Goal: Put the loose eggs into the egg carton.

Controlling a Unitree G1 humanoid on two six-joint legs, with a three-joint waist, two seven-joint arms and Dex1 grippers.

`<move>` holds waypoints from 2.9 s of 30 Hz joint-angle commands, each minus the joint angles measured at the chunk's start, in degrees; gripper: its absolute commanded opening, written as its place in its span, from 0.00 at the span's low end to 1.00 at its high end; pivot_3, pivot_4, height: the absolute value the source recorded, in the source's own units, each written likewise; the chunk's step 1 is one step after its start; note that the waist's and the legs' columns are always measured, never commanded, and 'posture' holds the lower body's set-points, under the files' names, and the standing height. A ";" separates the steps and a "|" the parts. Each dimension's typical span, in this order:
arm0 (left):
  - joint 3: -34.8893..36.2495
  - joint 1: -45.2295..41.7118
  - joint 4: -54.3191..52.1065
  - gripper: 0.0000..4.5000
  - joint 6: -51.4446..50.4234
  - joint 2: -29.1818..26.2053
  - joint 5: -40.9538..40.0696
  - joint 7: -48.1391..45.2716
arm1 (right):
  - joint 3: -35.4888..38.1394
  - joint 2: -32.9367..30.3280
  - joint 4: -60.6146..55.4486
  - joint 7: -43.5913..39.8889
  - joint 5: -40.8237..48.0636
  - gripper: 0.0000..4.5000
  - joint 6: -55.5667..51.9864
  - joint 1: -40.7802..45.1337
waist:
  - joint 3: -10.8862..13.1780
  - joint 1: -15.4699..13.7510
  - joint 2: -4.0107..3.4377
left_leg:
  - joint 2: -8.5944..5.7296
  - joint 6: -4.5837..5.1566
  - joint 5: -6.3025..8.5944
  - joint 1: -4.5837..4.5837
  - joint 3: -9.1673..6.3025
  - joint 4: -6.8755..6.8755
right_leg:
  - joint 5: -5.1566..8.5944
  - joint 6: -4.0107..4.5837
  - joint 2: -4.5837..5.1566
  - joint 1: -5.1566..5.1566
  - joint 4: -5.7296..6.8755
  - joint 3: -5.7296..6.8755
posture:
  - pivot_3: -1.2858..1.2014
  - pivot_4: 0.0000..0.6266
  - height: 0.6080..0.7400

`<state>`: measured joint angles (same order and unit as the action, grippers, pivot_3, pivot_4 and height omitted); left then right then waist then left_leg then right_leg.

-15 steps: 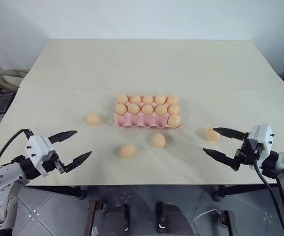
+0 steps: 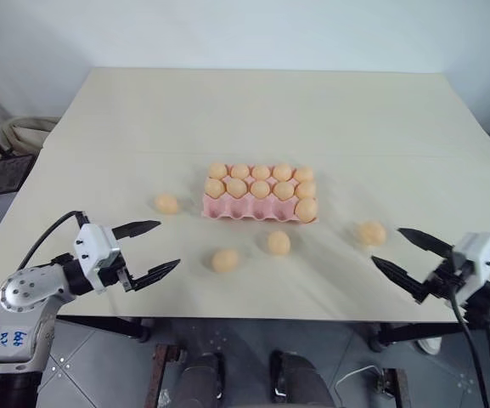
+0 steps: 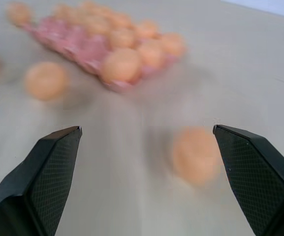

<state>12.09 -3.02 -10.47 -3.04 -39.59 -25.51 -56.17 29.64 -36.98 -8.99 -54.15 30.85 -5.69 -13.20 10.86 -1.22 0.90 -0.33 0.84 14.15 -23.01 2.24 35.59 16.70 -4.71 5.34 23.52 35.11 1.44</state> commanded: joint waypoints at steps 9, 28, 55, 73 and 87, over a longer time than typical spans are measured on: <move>-3.40 -5.27 0.86 0.99 -2.05 -0.27 -1.24 -3.89 | 3.57 3.18 -1.06 4.43 -0.96 1.00 2.68 -6.81 | -0.01 1.54 -0.03 | 0.00 0.03 -0.02 0.41 0.24 0.05 | 0.01 0.03 -0.02 -0.20 0.28 -0.27 | 0.52 0.24 1.00; 0.27 1.96 -9.06 0.99 -2.46 0.70 -3.03 -0.32 | -19.53 -3.92 17.77 9.35 -9.58 1.00 -19.82 30.87 | -0.01 1.44 -0.03 | 0.02 0.23 -0.06 0.60 0.23 -0.03 | 0.13 0.25 -0.01 -0.46 0.07 -0.23 | 0.52 0.24 1.00; 4.14 8.22 -12.70 1.00 -4.25 1.74 -4.60 5.11 | -37.26 10.71 9.61 13.17 -15.06 0.41 -27.15 51.41 | 0.00 2.75 -0.04 | 0.03 0.26 -0.06 -0.22 0.15 0.04 | 0.05 0.13 0.02 0.34 0.17 -0.13 | 0.52 0.24 1.00; 5.19 8.80 -11.12 1.00 -4.65 1.63 -5.01 5.12 | -30.44 4.91 0.20 0.69 -8.48 0.99 -22.31 42.88 | 0.00 2.36 -0.04 | 0.02 0.27 0.02 -0.23 0.14 0.01 | 0.05 0.10 0.02 0.31 0.07 -0.04 | 0.52 0.24 1.00; 11.56 8.79 0.84 1.00 -0.81 -2.44 -3.03 0.33 | -9.16 -6.93 -2.75 -15.88 -1.56 0.99 -3.06 9.85 | 0.00 2.82 -0.04 | 0.07 0.17 0.30 -0.02 0.21 0.03 | 0.04 0.06 0.00 0.06 -0.15 -0.10 | 0.52 0.24 1.00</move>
<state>22.34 6.28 -9.95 -5.21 -41.44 -28.70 -55.46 17.35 -44.02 -9.50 -70.31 28.18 -10.97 -2.41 10.86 1.61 0.86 -0.26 1.01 14.44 -23.01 2.45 35.63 16.73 -4.65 5.35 23.56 34.96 1.34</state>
